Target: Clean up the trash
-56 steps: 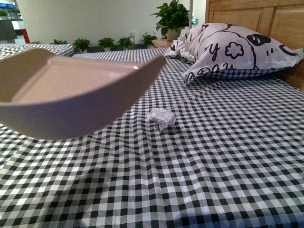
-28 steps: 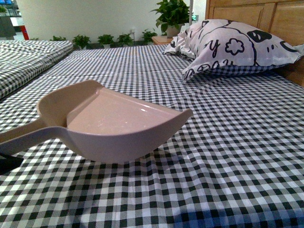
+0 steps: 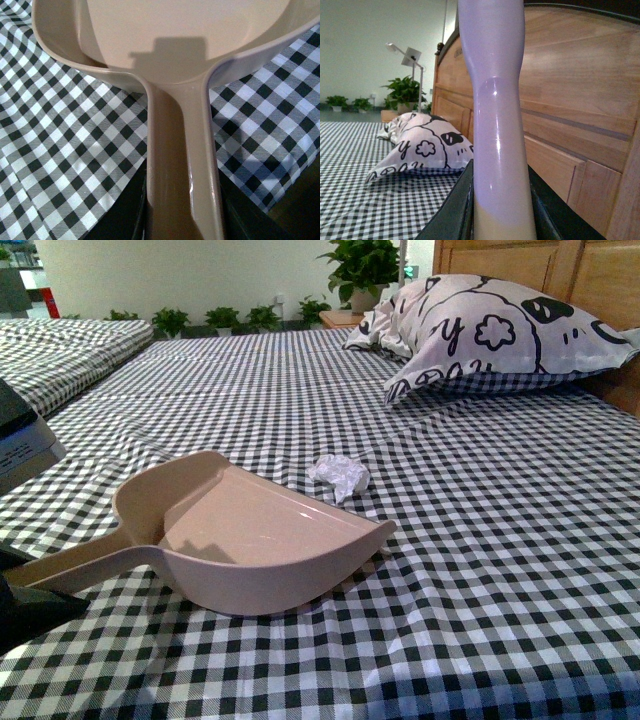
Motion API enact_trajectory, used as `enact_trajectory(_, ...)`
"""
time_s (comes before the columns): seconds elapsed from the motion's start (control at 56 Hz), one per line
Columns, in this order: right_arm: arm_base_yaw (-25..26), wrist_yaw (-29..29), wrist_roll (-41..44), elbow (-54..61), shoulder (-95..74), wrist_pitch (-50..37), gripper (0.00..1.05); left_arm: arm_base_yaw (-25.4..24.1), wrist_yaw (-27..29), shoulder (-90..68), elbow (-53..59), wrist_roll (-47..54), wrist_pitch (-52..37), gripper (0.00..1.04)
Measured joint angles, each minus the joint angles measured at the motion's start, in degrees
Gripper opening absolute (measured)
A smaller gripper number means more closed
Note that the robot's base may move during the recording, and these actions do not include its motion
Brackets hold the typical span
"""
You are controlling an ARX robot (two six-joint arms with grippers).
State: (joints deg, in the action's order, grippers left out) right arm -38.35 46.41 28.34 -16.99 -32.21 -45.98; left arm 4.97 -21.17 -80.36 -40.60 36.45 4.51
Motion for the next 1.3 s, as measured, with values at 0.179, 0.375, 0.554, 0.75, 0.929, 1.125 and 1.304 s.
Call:
enact_trajectory(0.179, 0.0, 0.0, 0.0, 0.0, 0.0, 0.0, 0.21, 0.3, -0.1, -1.9, -0.3, 0.2, -0.8, 0.27)
enact_trajectory(0.375, 0.0, 0.0, 0.0, 0.0, 0.0, 0.0, 0.21, 0.4, -0.5, -3.4, -0.5, 0.3, -1.2, 0.27)
enact_trajectory(0.554, 0.0, 0.0, 0.0, 0.0, 0.0, 0.0, 0.21, 0.4, -0.3, -4.2, -1.5, 0.8, 0.8, 0.27)
enact_trajectory(0.75, 0.0, 0.0, 0.0, 0.0, 0.0, 0.0, 0.21, 0.3, -0.2, -4.2, -2.6, 1.7, 2.7, 0.27)
enact_trajectory(0.929, 0.0, 0.0, 0.0, 0.0, 0.0, 0.0, 0.21, 0.3, -0.2, -4.2, -2.6, 1.9, 2.8, 0.27)
enact_trajectory(1.125, 11.1, -19.1, -12.9, -20.9, -15.3, 45.9, 0.21, 0.3, -0.3, -4.2, -2.6, 1.9, 2.8, 0.27)
enact_trajectory(1.304, 17.2, -30.7, -11.8, -31.7, -39.6, 43.9, 0.21, 0.3, -0.4, -4.2, -2.6, 2.0, 2.9, 0.27)
